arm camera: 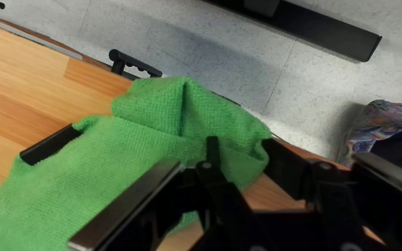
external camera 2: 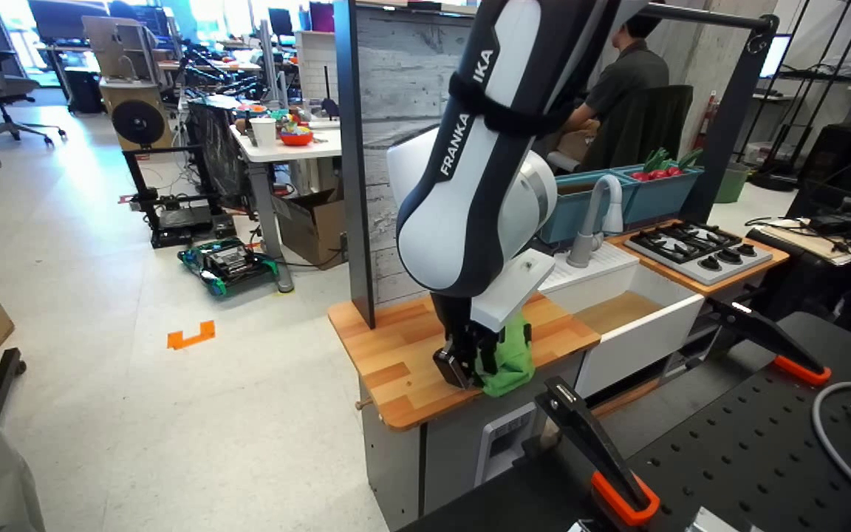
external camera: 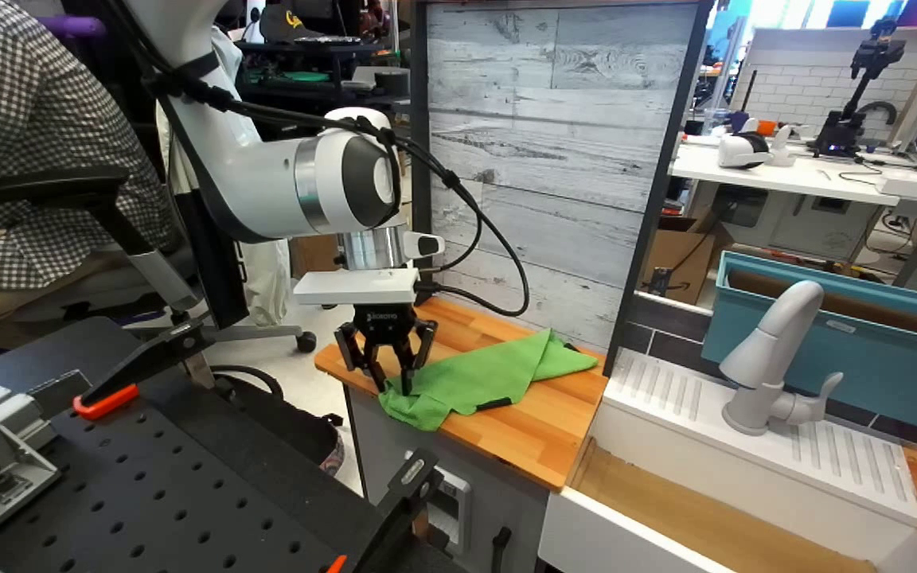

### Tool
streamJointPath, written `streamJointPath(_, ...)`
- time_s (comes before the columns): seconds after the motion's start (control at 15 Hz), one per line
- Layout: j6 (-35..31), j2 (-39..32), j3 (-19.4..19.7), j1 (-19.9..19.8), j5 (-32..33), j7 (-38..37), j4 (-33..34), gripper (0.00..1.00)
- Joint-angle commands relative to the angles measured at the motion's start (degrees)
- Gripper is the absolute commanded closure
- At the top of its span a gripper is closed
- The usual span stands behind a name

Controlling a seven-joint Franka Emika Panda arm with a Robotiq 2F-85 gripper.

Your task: Fold the green towel from left to right then bottom to top

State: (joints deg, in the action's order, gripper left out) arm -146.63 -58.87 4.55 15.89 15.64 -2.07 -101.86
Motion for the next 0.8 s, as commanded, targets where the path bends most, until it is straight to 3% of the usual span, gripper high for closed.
streamJointPath(0.0,2.11,-0.73,-0.28,-0.62,0.86,1.19,1.79,0.94)
streamJointPath(0.07,2.71,-0.75,-0.45,-0.88,0.71,1.42,2.19,1.0)
streamJointPath(0.73,6.46,0.98,-0.72,-1.85,0.53,2.04,3.63,0.99)
